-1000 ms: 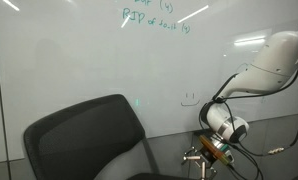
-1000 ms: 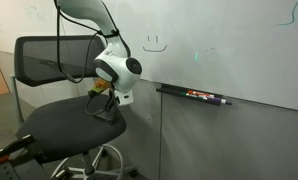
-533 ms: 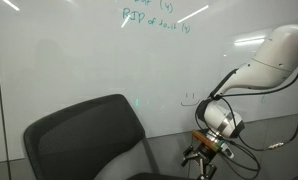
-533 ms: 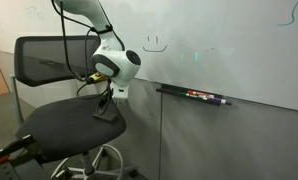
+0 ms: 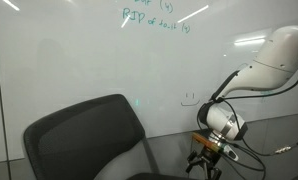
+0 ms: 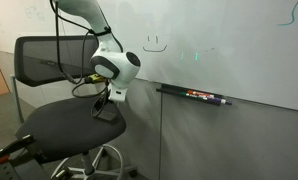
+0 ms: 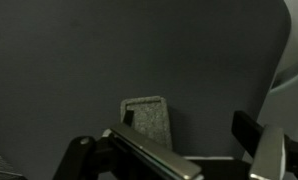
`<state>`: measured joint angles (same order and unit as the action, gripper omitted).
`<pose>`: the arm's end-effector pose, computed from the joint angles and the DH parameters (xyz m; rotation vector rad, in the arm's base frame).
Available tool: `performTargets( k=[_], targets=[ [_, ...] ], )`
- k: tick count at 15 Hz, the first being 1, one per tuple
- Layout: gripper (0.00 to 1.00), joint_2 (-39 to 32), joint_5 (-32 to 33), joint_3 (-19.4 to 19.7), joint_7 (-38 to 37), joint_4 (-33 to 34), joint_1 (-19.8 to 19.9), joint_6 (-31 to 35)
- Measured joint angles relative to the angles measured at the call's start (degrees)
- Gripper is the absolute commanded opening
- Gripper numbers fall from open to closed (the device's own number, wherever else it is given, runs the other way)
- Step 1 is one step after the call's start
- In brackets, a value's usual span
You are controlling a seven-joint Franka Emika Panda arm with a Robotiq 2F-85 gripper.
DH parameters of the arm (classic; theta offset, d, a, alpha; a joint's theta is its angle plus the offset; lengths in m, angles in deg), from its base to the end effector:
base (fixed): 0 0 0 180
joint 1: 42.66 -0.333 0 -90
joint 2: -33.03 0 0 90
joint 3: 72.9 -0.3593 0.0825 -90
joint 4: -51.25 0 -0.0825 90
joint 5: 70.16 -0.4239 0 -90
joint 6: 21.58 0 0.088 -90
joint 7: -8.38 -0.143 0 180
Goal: Use the eraser to wipe the smiley face off the white board
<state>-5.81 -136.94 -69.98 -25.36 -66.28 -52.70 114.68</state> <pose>0.5798 0.1027 0.0493 -1.9382 1.7500 0.6423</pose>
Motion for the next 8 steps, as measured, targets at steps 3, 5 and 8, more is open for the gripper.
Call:
performTargets(
  k=[3,5,8],
  targets=[
    [1.00,0.0,0.0,-0.1,0.0,-1.8,0.3,0.2],
    [1.00,-0.2,0.0,-0.1,0.0,-2.9,0.4,0.7],
    [0.75,-0.6,0.8,-0.1,0.1,-3.9,0.4,3.2]
  ],
)
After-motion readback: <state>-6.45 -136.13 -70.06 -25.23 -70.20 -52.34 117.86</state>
